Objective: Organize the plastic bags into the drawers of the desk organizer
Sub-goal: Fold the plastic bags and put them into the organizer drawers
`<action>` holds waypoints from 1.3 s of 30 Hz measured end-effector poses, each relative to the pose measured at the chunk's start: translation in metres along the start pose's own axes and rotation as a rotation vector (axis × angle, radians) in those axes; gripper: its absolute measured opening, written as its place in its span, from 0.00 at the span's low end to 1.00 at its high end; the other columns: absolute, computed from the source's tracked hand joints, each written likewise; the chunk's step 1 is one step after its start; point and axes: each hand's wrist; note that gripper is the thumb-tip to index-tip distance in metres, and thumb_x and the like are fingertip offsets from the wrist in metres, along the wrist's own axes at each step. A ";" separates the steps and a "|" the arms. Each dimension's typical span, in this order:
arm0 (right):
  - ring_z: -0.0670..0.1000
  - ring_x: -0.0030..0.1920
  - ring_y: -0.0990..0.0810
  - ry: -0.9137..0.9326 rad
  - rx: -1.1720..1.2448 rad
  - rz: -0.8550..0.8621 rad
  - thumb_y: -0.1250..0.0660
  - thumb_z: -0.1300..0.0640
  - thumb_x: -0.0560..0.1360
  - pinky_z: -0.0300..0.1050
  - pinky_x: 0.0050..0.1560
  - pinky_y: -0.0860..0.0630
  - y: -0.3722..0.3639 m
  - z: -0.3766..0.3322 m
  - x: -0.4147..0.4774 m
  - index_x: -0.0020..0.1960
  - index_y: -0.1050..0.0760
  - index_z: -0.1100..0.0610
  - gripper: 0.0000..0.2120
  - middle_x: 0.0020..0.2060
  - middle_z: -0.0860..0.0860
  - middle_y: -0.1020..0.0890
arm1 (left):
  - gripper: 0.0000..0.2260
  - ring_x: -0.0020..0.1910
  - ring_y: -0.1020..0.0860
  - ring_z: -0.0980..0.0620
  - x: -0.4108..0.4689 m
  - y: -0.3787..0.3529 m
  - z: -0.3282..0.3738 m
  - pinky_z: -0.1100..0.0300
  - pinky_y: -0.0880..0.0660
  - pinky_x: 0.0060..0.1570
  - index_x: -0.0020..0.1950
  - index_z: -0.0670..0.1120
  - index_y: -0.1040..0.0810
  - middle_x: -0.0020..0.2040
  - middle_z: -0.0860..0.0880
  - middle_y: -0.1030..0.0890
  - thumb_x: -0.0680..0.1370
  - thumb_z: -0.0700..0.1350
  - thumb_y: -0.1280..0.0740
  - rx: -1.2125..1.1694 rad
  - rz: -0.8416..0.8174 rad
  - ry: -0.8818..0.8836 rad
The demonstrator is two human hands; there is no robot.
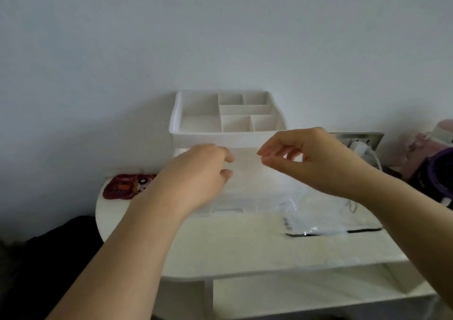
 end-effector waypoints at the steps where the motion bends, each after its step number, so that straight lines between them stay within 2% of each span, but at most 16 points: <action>1: 0.38 0.37 0.22 -0.032 0.054 0.064 0.34 0.45 0.70 0.26 0.38 0.28 0.001 0.007 -0.010 0.40 0.21 0.45 0.06 0.35 0.39 0.19 | 0.14 0.61 0.26 0.54 -0.004 -0.005 0.003 0.56 0.30 0.61 0.64 0.54 0.26 0.63 0.55 0.25 0.79 0.51 0.38 -0.025 0.082 -0.038; 3: 0.40 0.30 0.25 -0.124 0.080 0.095 0.33 0.46 0.70 0.30 0.33 0.29 -0.004 0.027 -0.030 0.34 0.24 0.48 0.09 0.30 0.44 0.20 | 0.11 0.55 0.23 0.53 -0.014 -0.015 0.013 0.58 0.30 0.55 0.60 0.53 0.22 0.58 0.57 0.22 0.78 0.49 0.37 -0.022 0.279 -0.140; 5: 0.44 0.29 0.24 -0.226 0.129 0.048 0.31 0.49 0.71 0.37 0.34 0.26 -0.009 0.050 -0.048 0.34 0.25 0.52 0.10 0.28 0.48 0.21 | 0.08 0.47 0.21 0.49 -0.024 -0.025 0.028 0.56 0.30 0.52 0.54 0.48 0.19 0.52 0.53 0.20 0.77 0.42 0.35 -0.021 0.466 -0.288; 7: 0.45 0.29 0.22 -0.287 0.200 0.023 0.31 0.52 0.72 0.38 0.34 0.24 -0.011 0.070 -0.062 0.34 0.25 0.55 0.10 0.27 0.50 0.20 | 0.07 0.42 0.21 0.48 -0.034 -0.038 0.042 0.54 0.27 0.48 0.49 0.44 0.19 0.47 0.50 0.20 0.75 0.37 0.35 -0.049 0.581 -0.468; 9: 0.45 0.30 0.20 -0.305 0.218 0.013 0.31 0.52 0.72 0.38 0.35 0.24 -0.009 0.087 -0.074 0.34 0.24 0.56 0.11 0.28 0.50 0.19 | 0.07 0.40 0.21 0.49 -0.041 -0.058 0.057 0.53 0.27 0.45 0.48 0.43 0.18 0.45 0.49 0.20 0.74 0.35 0.35 -0.043 0.566 -0.652; 11: 0.46 0.32 0.18 -0.312 0.237 -0.018 0.30 0.54 0.72 0.41 0.38 0.22 -0.011 0.098 -0.082 0.35 0.23 0.56 0.10 0.30 0.50 0.17 | 0.07 0.42 0.21 0.50 -0.043 -0.077 0.067 0.54 0.27 0.45 0.49 0.44 0.18 0.46 0.49 0.19 0.74 0.37 0.34 -0.018 0.494 -0.754; 13: 0.47 0.34 0.17 -0.333 0.313 -0.025 0.28 0.55 0.71 0.42 0.39 0.21 -0.014 0.104 -0.084 0.37 0.22 0.58 0.08 0.32 0.50 0.16 | 0.08 0.50 0.22 0.49 -0.038 -0.093 0.066 0.53 0.28 0.52 0.52 0.46 0.18 0.52 0.49 0.20 0.74 0.43 0.31 0.075 0.440 -0.736; 16: 0.45 0.38 0.17 -0.380 0.404 -0.063 0.25 0.51 0.67 0.40 0.42 0.20 -0.024 0.105 -0.080 0.44 0.21 0.54 0.10 0.38 0.48 0.16 | 0.20 0.64 0.27 0.44 -0.023 -0.108 0.054 0.43 0.34 0.65 0.57 0.50 0.20 0.62 0.47 0.23 0.68 0.54 0.26 0.287 0.284 -0.568; 18: 0.40 0.41 0.18 -0.396 0.281 -0.178 0.24 0.47 0.65 0.37 0.46 0.21 -0.045 0.104 -0.078 0.52 0.22 0.47 0.17 0.46 0.42 0.18 | 0.23 0.68 0.30 0.44 -0.017 -0.111 0.040 0.41 0.38 0.67 0.60 0.52 0.21 0.67 0.47 0.26 0.66 0.57 0.26 0.343 0.137 -0.466; 20: 0.40 0.43 0.19 -0.376 0.158 -0.270 0.24 0.48 0.66 0.35 0.49 0.24 -0.066 0.106 -0.077 0.58 0.23 0.46 0.21 0.51 0.39 0.21 | 0.23 0.71 0.36 0.46 -0.012 -0.119 0.030 0.45 0.42 0.68 0.62 0.56 0.23 0.72 0.49 0.32 0.69 0.60 0.29 0.372 0.033 -0.393; 22: 0.43 0.43 0.20 -0.339 0.084 -0.272 0.25 0.52 0.69 0.30 0.48 0.29 -0.080 0.106 -0.073 0.58 0.21 0.49 0.18 0.48 0.41 0.21 | 0.18 0.69 0.35 0.49 -0.009 -0.126 0.020 0.50 0.44 0.65 0.60 0.57 0.22 0.71 0.52 0.32 0.72 0.59 0.31 0.346 0.021 -0.367; 24: 0.44 0.42 0.20 -0.332 0.067 -0.227 0.28 0.54 0.71 0.24 0.43 0.32 -0.085 0.105 -0.069 0.54 0.19 0.50 0.11 0.42 0.40 0.20 | 0.11 0.65 0.31 0.52 -0.008 -0.131 0.013 0.55 0.45 0.60 0.54 0.57 0.19 0.66 0.56 0.28 0.73 0.57 0.32 0.307 0.042 -0.348; 27: 0.37 0.40 0.21 -0.324 0.109 -0.215 0.31 0.49 0.73 0.20 0.39 0.31 -0.084 0.100 -0.064 0.48 0.17 0.48 0.07 0.37 0.39 0.19 | 0.08 0.59 0.28 0.55 -0.003 -0.135 0.006 0.57 0.47 0.56 0.49 0.57 0.19 0.59 0.60 0.24 0.74 0.58 0.34 0.287 0.048 -0.326; 30: 0.33 0.39 0.22 -0.325 0.129 -0.277 0.32 0.47 0.73 0.22 0.38 0.30 -0.087 0.095 -0.065 0.48 0.17 0.48 0.08 0.34 0.36 0.21 | 0.08 0.58 0.28 0.56 -0.002 -0.138 0.004 0.58 0.45 0.57 0.50 0.57 0.20 0.57 0.60 0.23 0.76 0.57 0.34 0.272 0.027 -0.313; 36: 0.36 0.35 0.26 -0.282 0.006 -0.315 0.34 0.51 0.76 0.24 0.35 0.34 -0.092 0.097 -0.063 0.49 0.17 0.51 0.08 0.30 0.37 0.25 | 0.07 0.58 0.28 0.56 -0.001 -0.138 0.004 0.59 0.43 0.58 0.52 0.57 0.21 0.56 0.59 0.23 0.77 0.55 0.36 0.262 -0.024 -0.291; 39: 0.41 0.36 0.24 -0.268 -0.027 -0.294 0.34 0.52 0.76 0.25 0.34 0.32 -0.089 0.095 -0.062 0.49 0.17 0.52 0.08 0.33 0.41 0.23 | 0.12 0.59 0.26 0.55 0.000 -0.133 0.007 0.59 0.38 0.58 0.59 0.57 0.23 0.59 0.57 0.23 0.77 0.56 0.35 0.228 -0.078 -0.261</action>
Point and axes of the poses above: each hand's wrist, its own x-axis towards the middle knuckle, its own y-axis out of the back of the hand, z = x × y
